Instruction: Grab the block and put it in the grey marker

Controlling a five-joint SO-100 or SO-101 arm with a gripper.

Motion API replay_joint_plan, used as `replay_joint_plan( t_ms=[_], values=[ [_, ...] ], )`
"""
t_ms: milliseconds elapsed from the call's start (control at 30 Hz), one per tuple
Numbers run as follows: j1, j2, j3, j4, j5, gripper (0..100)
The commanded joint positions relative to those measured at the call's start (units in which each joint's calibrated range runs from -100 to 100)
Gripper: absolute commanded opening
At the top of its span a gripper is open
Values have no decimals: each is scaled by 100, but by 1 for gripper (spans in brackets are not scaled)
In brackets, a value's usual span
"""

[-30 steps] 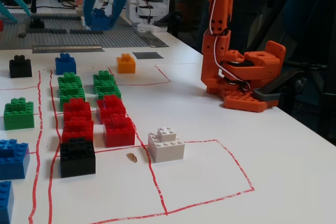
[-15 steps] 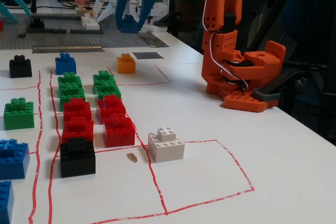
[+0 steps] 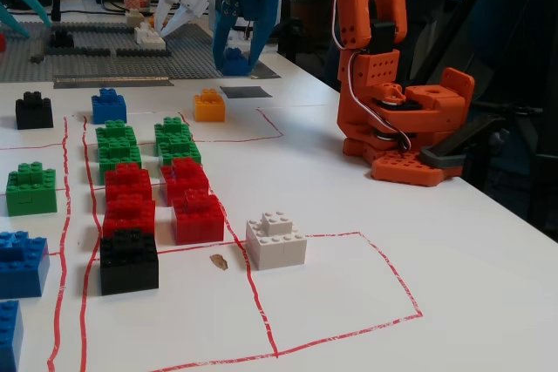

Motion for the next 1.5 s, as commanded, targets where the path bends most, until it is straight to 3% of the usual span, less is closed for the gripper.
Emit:
replay_joint_plan(
  t_ms=[0, 533, 800, 933, 1300, 1467],
  values=[
    [295, -223, -634, -125, 107, 0],
    [636, 270, -724, -378, 244, 2],
    [819, 201, -534, -239, 488, 29],
    [869, 157, -570, 79, 591, 36],
    [420, -119, -1596, 1385, 313, 38],
    [-21, -421, -2032, 1801, -44, 32]
  ],
)
